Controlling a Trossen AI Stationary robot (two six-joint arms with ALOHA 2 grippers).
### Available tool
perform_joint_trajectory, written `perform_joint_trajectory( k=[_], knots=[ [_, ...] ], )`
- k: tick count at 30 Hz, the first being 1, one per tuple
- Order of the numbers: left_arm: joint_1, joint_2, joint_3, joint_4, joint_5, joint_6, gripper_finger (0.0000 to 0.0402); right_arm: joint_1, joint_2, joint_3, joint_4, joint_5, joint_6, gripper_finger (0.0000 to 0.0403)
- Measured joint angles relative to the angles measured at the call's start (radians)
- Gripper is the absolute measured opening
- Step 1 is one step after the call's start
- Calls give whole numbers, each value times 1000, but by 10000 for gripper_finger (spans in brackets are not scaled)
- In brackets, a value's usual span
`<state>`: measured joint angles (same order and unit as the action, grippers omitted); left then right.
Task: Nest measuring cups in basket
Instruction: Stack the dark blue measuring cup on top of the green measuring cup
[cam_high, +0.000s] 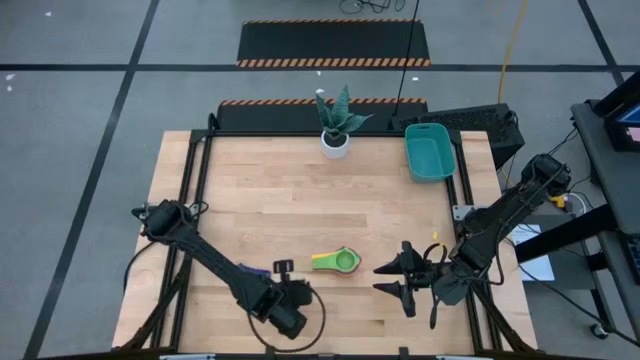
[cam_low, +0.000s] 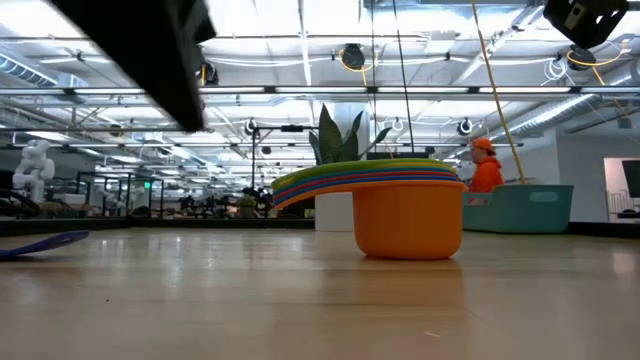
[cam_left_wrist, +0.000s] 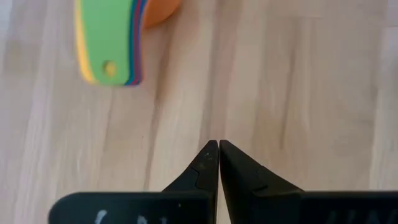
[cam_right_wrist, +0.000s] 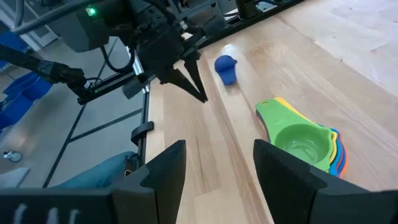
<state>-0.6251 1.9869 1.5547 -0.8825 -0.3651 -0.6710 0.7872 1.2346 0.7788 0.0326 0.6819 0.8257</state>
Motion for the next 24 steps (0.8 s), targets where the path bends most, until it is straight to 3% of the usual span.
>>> perform_joint_trajectory(
  k=[11,24],
  knots=[
    [-5,0,0,-299,-5,-485,39,-2,0,0,0,2,-5,183],
    [-10,2,-7,-327,1,-643,213,-25,0,0,0,2,-27,183]
  ],
)
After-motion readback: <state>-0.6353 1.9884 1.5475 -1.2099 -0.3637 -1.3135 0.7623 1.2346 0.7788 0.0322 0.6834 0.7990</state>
